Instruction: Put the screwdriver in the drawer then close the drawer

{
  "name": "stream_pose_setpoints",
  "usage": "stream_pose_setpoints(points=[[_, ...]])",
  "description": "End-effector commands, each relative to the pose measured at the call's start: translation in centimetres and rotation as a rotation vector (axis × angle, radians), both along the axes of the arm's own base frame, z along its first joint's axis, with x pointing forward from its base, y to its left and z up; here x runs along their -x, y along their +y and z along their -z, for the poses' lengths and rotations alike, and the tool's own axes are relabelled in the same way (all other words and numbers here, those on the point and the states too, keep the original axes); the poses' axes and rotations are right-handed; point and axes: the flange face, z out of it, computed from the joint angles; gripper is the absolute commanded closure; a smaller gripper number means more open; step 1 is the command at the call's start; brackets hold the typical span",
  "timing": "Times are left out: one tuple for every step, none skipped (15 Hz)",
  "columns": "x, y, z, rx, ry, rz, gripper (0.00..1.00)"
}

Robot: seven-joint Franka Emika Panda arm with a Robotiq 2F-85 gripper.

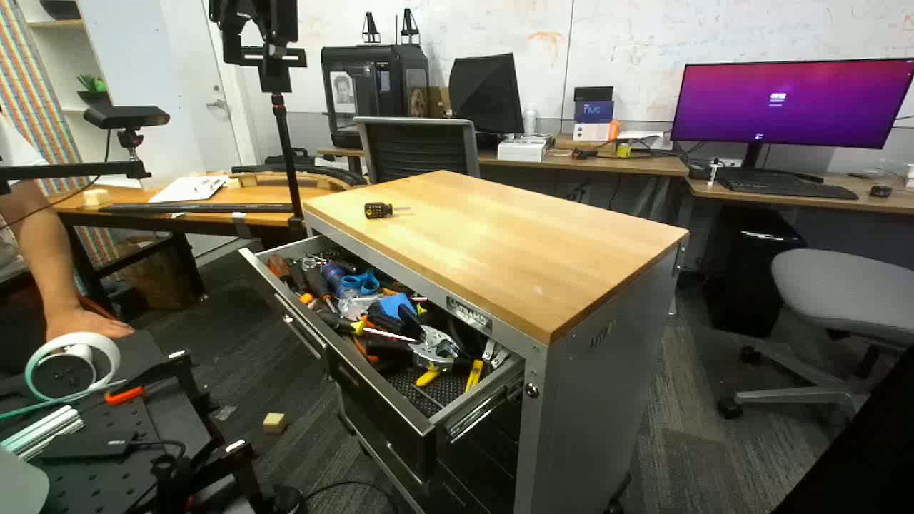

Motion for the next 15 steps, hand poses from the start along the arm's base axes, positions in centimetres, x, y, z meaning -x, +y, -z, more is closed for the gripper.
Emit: stream_pose_setpoints(points=[[-0.1, 0.0, -0.2, 0.000, -0.003, 0.000, 0.00], [-0.1, 0.0, -0.5, -0.001, -0.008, 0.000, 0.00], [0.0, 0.0, -0.6, -0.001, -0.011, 0.000, 0.00], [0.0, 0.0, -0.7, -0.001, -0.013, 0.000, 0.00], [0.0, 0.0, -0.7, -0.001, -0.013, 0.000, 0.00], [0.0, 0.0, -0.7, -0.001, -0.013, 0.000, 0.00], [-0.5, 0.5, -0.3, 0.039, 0.004, 0.061, 0.00], [-1.8, 1.6, 0.1, 0.053, 0.001, 0.153, 0.00], [-2.7, 2.6, 0.4, 0.044, -0.007, 0.205, 0.00], [-4.3, 4.1, 0.9, 0.030, -0.019, 0.262, 0.00], [-5.7, 5.6, 1.8, 0.034, -0.030, 0.317, 0.00], [-7.5, 7.3, 3.0, 0.055, -0.048, 0.365, 0.00], [-8.8, 8.5, 3.9, 0.055, -0.046, 0.424, 0.00], [-10.2, 9.9, 5.1, 0.052, -0.061, 0.480, 0.00], [-11.7, 11.1, 6.3, 0.050, -0.085, 0.531, 0.00]])
